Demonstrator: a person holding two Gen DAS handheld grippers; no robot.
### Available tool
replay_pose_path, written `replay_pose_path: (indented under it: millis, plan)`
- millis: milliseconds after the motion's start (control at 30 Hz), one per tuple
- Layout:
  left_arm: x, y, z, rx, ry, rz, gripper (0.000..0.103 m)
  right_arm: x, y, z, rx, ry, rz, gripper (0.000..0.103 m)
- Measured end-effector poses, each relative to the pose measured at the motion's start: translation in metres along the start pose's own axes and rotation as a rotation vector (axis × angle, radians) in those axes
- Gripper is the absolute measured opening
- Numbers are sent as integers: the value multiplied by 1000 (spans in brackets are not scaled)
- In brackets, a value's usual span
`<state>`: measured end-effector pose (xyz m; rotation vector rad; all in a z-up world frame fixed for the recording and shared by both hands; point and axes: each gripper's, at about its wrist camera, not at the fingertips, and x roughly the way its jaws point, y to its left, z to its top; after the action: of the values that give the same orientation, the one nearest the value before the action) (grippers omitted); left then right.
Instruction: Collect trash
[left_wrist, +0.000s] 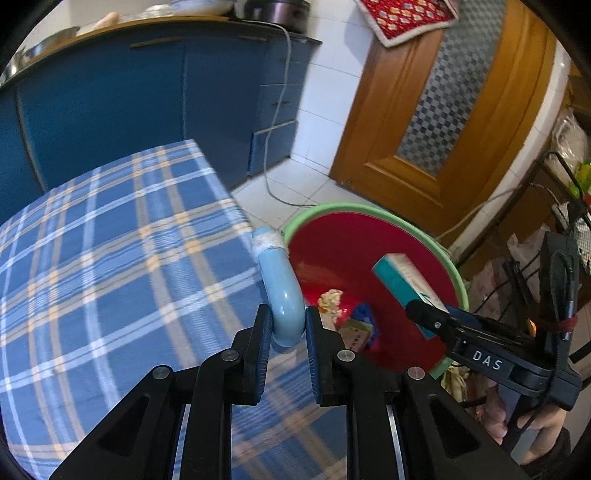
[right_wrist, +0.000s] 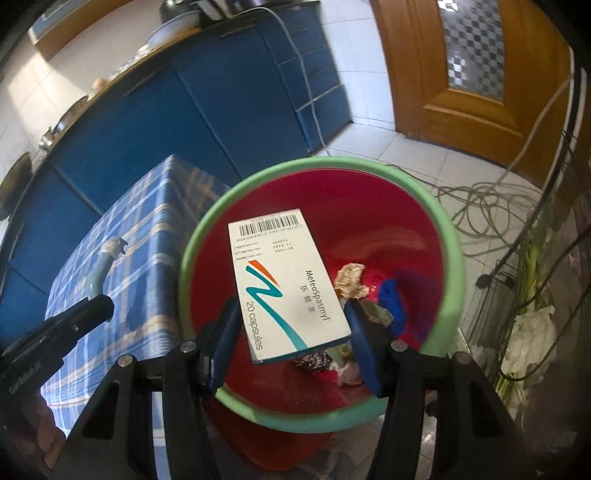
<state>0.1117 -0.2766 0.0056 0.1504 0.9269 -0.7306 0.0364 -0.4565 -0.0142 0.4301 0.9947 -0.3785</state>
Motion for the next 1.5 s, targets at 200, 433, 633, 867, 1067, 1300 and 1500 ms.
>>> replay_pose_path:
  millis: [200,433,633,867,1067,1300,1500]
  plan:
    - [12,-19,1,36,20,-22,19,-2,-16,-3,48,-5,9,62]
    - [26,-33,3,62,40,-48,19,-11,-23,-4,60,-32,-1,62]
    - [28,-38,1,79,43,-49,42,-17,-27,-6,74,-46,-5,62]
    - [14,-37,-1,89,16,-35,43,-24,-25,-8,73,-58,-3,64]
    - [-6,-25,-6,59,-8,-5,43,-39,-10,-14,50,-81,15,65]
    - [-35,-3,-22,-3,-37,55,47,-66,20,-27,-7,-130,24,71]
    - [-66,19,-39,-62,-78,113,49,-83,49,-43,-65,-168,24,75]
